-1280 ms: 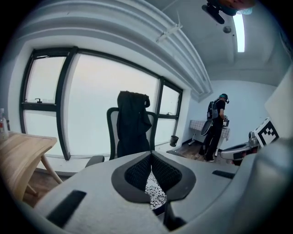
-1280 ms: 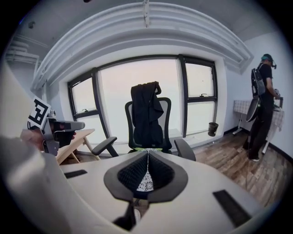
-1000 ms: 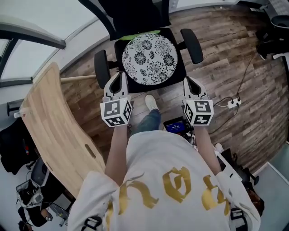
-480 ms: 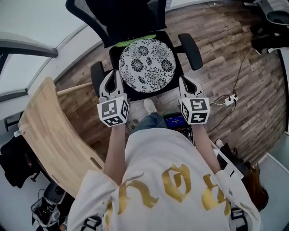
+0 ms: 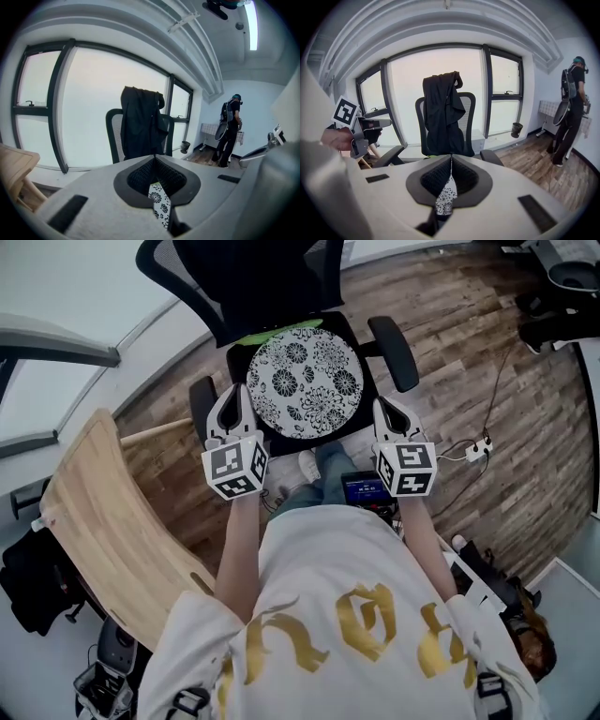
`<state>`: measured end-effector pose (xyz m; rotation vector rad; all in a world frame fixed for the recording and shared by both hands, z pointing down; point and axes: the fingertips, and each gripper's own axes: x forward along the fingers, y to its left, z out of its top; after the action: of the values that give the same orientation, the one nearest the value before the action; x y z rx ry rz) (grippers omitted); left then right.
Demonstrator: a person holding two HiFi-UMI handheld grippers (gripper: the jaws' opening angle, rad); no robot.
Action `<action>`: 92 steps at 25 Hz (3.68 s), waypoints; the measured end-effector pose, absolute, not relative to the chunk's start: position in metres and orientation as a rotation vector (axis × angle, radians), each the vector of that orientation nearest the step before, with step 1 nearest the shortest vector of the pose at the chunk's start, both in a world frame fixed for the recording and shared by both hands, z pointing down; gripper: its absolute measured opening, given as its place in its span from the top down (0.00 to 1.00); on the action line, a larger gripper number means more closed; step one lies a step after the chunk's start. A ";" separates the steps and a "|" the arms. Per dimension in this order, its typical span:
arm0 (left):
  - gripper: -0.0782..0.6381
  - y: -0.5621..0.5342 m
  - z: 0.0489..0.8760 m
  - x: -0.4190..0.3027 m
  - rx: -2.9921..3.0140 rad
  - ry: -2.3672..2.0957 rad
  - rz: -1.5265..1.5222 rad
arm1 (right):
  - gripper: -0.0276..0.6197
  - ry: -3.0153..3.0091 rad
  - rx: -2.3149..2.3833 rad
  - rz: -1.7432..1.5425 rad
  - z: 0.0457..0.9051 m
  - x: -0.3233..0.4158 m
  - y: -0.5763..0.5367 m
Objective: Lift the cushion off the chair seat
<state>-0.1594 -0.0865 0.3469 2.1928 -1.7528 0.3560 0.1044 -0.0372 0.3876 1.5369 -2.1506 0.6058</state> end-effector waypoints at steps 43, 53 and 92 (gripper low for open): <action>0.87 -0.112 0.580 -0.182 1.631 -1.495 0.647 | 0.94 -2.007 1.185 0.824 0.577 0.080 -0.136; 0.87 -0.090 0.659 -0.193 1.483 -1.420 0.803 | 0.93 -1.883 1.153 0.883 0.650 0.098 -0.148; 0.70 -0.079 0.804 -0.238 1.223 -1.403 1.104 | 0.59 -1.625 1.173 0.787 0.804 0.136 -0.210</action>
<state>-0.2384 -0.0788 0.8040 1.2227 -1.4027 1.1039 0.1360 -0.2105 0.8035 1.1731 -1.6252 0.7869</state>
